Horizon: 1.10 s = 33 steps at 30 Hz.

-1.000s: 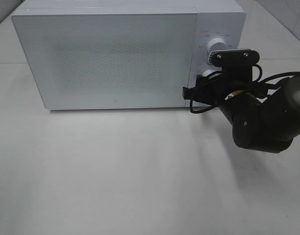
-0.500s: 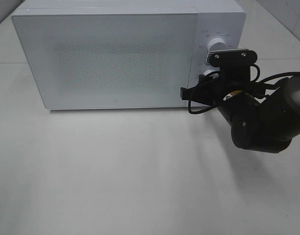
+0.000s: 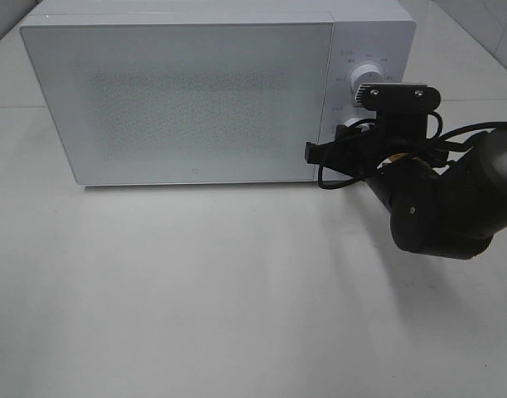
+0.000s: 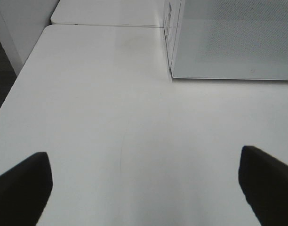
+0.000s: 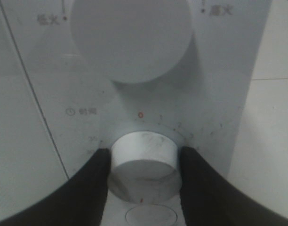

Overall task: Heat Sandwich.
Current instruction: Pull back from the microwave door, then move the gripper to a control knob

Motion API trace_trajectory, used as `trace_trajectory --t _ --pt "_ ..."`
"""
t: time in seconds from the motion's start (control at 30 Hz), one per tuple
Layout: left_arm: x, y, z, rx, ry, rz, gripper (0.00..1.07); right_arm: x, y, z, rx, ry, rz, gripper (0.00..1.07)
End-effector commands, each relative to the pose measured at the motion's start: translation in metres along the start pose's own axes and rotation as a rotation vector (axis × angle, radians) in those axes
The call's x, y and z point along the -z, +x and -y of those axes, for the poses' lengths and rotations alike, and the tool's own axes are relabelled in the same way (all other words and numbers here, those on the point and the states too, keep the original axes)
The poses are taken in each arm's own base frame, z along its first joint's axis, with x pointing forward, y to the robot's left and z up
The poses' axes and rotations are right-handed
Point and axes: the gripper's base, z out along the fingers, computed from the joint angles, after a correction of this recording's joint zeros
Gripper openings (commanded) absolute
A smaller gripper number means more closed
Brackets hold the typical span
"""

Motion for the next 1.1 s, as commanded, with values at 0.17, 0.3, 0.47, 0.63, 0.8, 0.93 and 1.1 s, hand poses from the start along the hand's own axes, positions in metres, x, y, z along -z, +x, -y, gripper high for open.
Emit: trace_trajectory --t 0.17,0.3,0.47,0.63,0.8,0.93,1.1 --pt "0.0030 0.0019 0.0001 0.002 0.000 0.026 1.01 -0.0028 -0.0066 0.0021 -0.214 0.014 0.056 0.07" --pt "0.0030 0.0019 0.0001 0.002 0.000 0.026 1.01 -0.0029 -0.0087 -0.0004 -0.384 -0.027 0.072 0.08" --pt "0.0030 0.0019 0.0001 0.002 0.000 0.026 1.01 -0.0028 -0.0092 -0.0016 -0.460 -0.044 0.074 0.08" --pt "0.0030 0.0019 0.0001 0.002 0.000 0.026 1.01 -0.0028 -0.0092 -0.0016 -0.645 -0.051 0.070 0.08" --pt "0.0030 0.0019 0.0001 0.002 0.000 0.026 1.01 -0.0025 -0.0101 -0.0010 -0.779 -0.059 0.080 0.08" --pt "0.0030 0.0019 0.0001 0.002 0.000 0.026 1.01 -0.0022 -0.0133 -0.0008 -0.926 -0.080 0.110 0.08" --pt "0.0030 0.0019 0.0001 0.002 0.000 0.026 1.01 -0.0021 -0.0141 -0.0004 -1.058 -0.089 0.115 0.08"
